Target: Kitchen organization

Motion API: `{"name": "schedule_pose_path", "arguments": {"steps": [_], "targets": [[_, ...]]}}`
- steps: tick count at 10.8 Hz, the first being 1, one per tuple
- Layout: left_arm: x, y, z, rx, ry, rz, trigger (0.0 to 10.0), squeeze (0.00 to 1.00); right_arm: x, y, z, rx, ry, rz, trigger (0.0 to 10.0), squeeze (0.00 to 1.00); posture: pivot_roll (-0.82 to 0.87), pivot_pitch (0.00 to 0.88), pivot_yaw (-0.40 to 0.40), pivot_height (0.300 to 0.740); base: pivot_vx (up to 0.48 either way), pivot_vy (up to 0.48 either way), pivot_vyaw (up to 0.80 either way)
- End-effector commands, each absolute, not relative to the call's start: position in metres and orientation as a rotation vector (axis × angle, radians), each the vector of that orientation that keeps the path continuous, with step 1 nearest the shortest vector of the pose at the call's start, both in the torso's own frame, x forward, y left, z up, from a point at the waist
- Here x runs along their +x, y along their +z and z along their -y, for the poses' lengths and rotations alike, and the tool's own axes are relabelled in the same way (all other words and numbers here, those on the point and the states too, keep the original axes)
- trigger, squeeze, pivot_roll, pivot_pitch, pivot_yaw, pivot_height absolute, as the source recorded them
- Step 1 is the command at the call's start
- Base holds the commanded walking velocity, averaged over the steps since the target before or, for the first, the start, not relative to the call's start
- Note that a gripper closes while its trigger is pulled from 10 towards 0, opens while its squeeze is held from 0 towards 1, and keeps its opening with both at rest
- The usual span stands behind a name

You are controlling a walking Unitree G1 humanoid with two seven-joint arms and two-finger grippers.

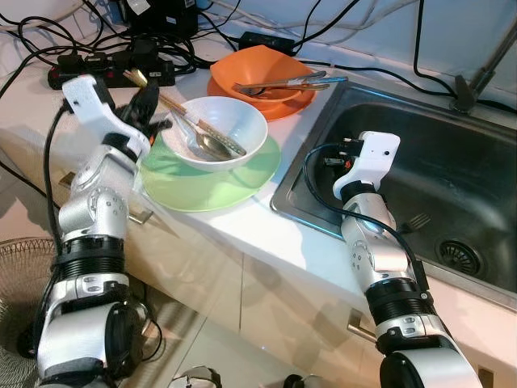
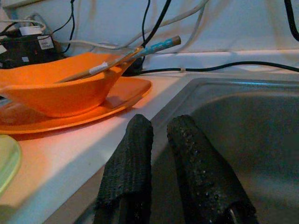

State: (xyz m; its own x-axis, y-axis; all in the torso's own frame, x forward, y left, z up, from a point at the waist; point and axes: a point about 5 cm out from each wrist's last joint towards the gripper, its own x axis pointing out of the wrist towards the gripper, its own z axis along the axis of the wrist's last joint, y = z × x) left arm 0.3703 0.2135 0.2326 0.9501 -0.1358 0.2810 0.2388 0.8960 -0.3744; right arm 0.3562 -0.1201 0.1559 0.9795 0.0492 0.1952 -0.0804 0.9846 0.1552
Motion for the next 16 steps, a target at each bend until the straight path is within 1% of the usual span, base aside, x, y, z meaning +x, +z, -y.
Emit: {"name": "schedule_pose_path", "arguments": {"steps": [1,5,6,7,10,12,13,14,16], "targets": [[0.368,0.232,-0.209,-0.397,-0.219,0.244,0.0,0.00,0.354,0.147,0.127,0.162,0.039,0.160,10.0,0.00,0.10,0.097,-0.043,0.740,0.000,0.000,0.00],[0.347,0.258,-0.196,-0.353,-0.351,0.348,0.0,0.00,0.356,0.147,0.128,0.160,0.042,0.156,10.0,0.00,0.11,0.082,-0.050,0.740,0.000,0.000,0.00],[0.344,0.261,-0.192,-0.344,-0.372,0.359,9.8,0.00,0.356,0.147,0.127,0.160,0.045,0.156,10.0,0.00,0.11,0.080,-0.050,0.740,0.000,0.000,0.00],[0.342,0.263,-0.189,-0.331,-0.385,0.368,10.0,0.00,0.357,0.148,0.126,0.161,0.047,0.158,10.0,0.00,0.11,0.074,-0.051,0.740,0.000,0.000,0.00],[0.337,0.273,-0.182,-0.308,-0.416,0.399,10.0,0.00,0.357,0.148,0.128,0.159,0.044,0.156,10.0,0.00,0.12,0.079,-0.055,0.740,0.000,0.000,0.00],[0.333,0.283,-0.173,-0.343,-0.491,0.407,10.0,0.00,0.358,0.148,0.128,0.157,0.042,0.154,10.0,0.00,0.12,0.079,-0.056,0.740,0.000,0.000,0.00],[0.331,0.284,-0.172,-0.331,-0.522,0.390,10.0,0.00,0.358,0.148,0.127,0.158,0.043,0.154,10.0,0.00,0.12,0.079,-0.053,0.740,0.000,0.000,0.00],[0.328,0.281,-0.172,-0.301,-0.556,0.358,10.0,0.00,0.358,0.147,0.126,0.158,0.044,0.151,10.0,0.00,0.12,0.082,-0.050,0.740,0.000,0.000,0.00],[0.327,0.283,-0.176,-0.277,-0.559,0.356,10.0,0.00,0.358,0.147,0.125,0.162,0.042,0.150,10.0,0.00,0.12,0.087,-0.043,0.740,0.000,0.000,0.00]]}}
